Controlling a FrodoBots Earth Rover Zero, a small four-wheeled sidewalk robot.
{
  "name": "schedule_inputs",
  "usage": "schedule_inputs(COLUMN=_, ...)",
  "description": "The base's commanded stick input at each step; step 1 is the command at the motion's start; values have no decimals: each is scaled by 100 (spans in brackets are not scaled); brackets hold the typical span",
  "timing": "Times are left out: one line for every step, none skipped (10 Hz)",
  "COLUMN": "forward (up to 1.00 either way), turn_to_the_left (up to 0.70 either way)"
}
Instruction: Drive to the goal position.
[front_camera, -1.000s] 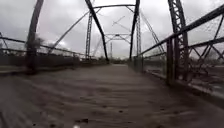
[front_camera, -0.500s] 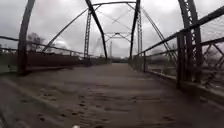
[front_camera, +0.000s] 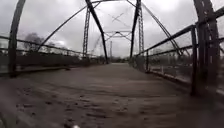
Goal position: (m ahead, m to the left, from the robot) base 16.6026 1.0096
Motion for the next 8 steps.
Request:
schedule_inputs(forward=100, turn_to_the_left=0)
schedule_inputs(forward=100, turn_to_the_left=0)
schedule_inputs(forward=100, turn_to_the_left=0)
schedule_inputs(forward=100, turn_to_the_left=0)
schedule_inputs(forward=100, turn_to_the_left=0)
schedule_inputs(forward=100, turn_to_the_left=0)
schedule_inputs(forward=100, turn_to_the_left=0)
schedule_inputs(forward=100, turn_to_the_left=0)
